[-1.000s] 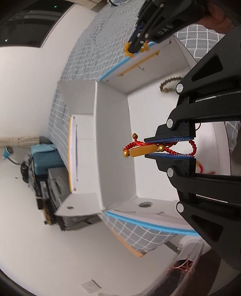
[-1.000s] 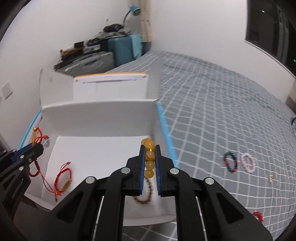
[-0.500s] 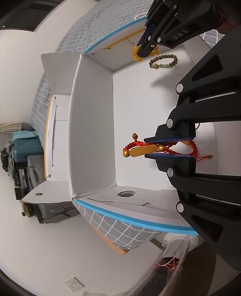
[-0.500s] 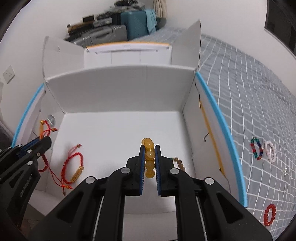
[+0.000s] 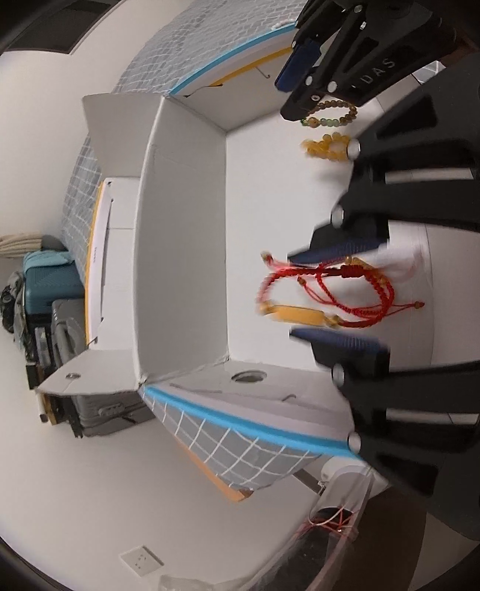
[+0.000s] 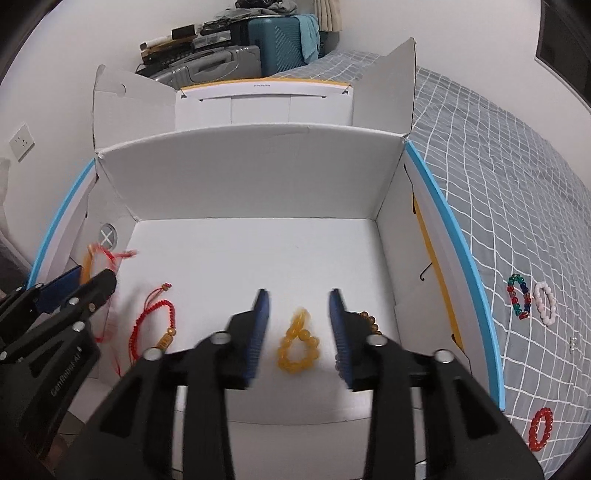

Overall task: Organize jewelry
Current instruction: 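Open both tools to drop the bracelets into the box, then move both tools back over the remaining bracelets on the bed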

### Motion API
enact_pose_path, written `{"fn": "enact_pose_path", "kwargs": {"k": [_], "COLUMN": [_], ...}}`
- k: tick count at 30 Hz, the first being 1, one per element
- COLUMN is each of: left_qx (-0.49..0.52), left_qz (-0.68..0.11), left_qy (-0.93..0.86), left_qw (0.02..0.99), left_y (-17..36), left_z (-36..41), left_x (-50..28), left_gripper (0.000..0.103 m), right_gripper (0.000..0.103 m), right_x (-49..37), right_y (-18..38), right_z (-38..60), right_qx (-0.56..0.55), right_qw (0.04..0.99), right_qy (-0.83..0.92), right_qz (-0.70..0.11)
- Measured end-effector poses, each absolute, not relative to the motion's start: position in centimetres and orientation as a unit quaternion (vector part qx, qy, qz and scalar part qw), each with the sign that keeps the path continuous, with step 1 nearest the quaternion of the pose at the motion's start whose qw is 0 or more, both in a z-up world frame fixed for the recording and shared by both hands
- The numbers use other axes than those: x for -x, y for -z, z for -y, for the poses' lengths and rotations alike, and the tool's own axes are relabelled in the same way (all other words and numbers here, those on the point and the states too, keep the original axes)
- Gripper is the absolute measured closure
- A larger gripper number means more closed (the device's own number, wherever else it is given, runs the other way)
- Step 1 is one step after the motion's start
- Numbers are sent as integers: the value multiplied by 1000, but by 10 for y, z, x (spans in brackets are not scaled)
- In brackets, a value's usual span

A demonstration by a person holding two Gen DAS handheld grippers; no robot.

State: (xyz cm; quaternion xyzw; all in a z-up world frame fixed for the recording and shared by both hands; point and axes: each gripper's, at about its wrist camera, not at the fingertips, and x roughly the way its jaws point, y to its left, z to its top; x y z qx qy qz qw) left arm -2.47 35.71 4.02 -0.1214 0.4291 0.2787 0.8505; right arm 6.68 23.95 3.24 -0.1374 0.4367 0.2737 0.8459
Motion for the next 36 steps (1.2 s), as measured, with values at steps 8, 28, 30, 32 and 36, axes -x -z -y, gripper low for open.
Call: {"fn": "enact_pose_path", "kwargs": {"k": [8, 28, 30, 32, 36], "left_qx": [116, 120, 118, 115, 112], "left_qz": [-405, -379, -377, -376, -368], "left_qy": [-298, -304, -299, -293, -280], "left_qw": [857, 866, 868, 872, 880], "left_y": [-55, -74, -76, -78, -84], "left_z": [-358, -345, -337, -327, -306], "left_x": [36, 42, 40, 36, 28], "left_gripper": [22, 6, 6, 6, 6], "right_gripper": [28, 8, 8, 8, 8], "right_x": [-60, -52, -53, -55, -57], "right_y": [-49, -73, -76, -79, -86], "right_z": [-235, -195, -183, -172, -148], "right_qx": [130, 133, 127, 124, 116], "right_qw": [857, 880, 883, 886, 892], "right_qy": [-280, -254, -249, -244, -232], "right_qz": [-412, -378, -376, -374, -370]}}
